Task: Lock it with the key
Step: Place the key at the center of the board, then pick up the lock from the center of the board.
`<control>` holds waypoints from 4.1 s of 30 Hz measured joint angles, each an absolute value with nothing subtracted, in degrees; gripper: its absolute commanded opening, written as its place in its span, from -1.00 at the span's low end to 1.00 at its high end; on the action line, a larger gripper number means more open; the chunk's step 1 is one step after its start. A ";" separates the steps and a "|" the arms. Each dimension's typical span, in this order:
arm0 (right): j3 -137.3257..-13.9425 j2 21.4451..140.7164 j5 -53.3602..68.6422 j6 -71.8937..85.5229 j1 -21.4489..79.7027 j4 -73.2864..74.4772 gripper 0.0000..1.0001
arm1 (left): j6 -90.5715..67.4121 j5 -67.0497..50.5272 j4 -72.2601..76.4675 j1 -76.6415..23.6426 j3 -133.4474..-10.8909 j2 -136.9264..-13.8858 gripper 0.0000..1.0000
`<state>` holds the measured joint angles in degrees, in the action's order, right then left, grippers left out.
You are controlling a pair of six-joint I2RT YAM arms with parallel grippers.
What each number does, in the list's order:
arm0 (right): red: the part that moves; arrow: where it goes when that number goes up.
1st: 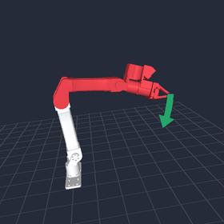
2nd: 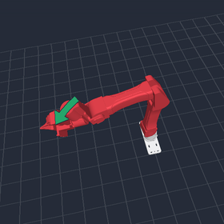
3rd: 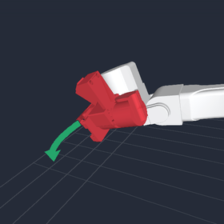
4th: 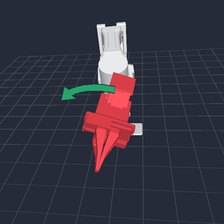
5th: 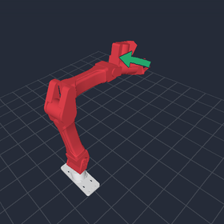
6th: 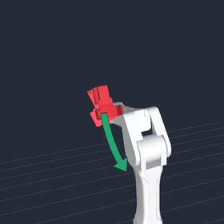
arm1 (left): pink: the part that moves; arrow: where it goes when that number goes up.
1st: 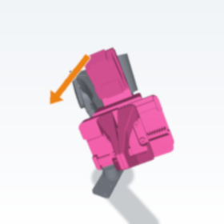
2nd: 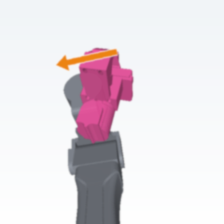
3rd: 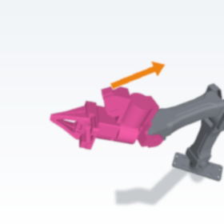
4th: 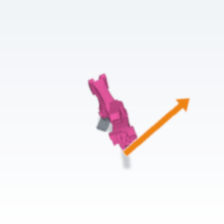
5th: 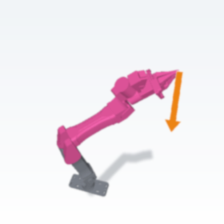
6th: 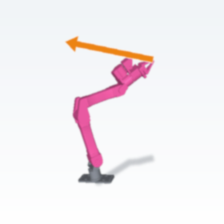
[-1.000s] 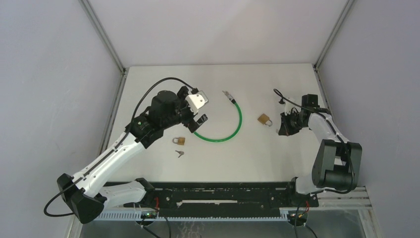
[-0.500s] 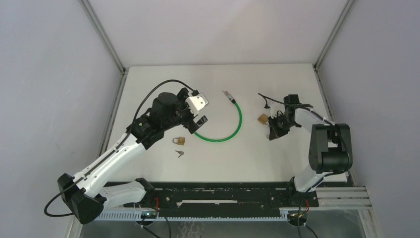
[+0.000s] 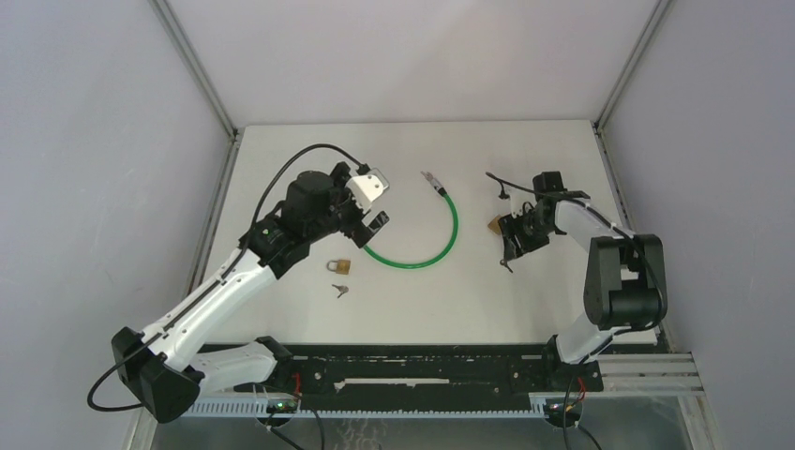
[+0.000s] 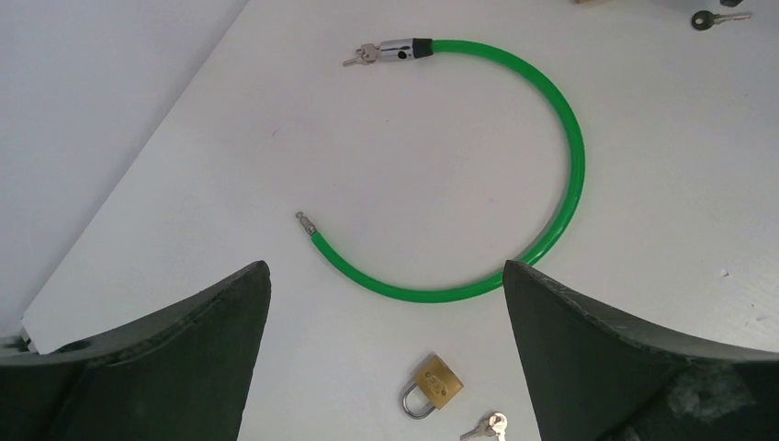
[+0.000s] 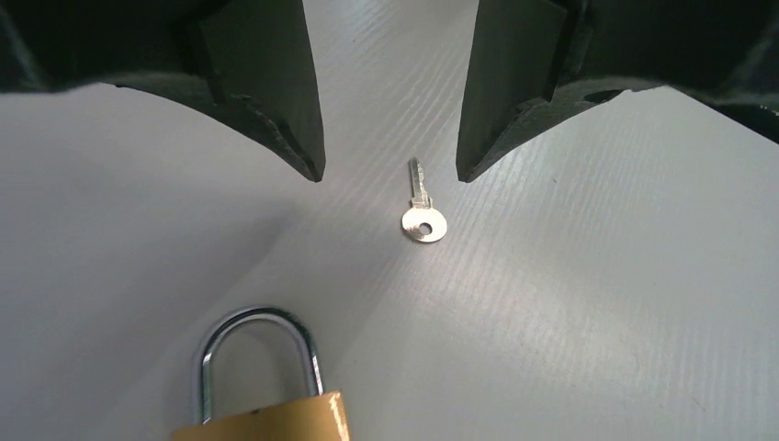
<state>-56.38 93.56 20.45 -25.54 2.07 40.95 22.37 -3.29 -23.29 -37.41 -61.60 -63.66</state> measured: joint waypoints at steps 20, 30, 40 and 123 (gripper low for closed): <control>-86.00 111.13 16.82 -14.44 17.19 31.86 0.38 | 21.87 4.12 -24.16 -32.27 -58.89 -63.48 1.00; -107.55 129.84 15.27 -10.94 19.29 36.60 0.26 | 20.49 2.81 -24.67 -30.33 -56.77 -61.32 1.00; -116.51 137.45 13.08 -11.16 20.08 42.30 0.11 | 19.46 1.28 -24.62 -29.74 -55.22 -61.28 1.00; -74.91 105.62 14.52 -8.38 17.12 34.52 -1.00 | 1.43 -6.83 -22.39 -28.34 -72.23 -110.50 -0.36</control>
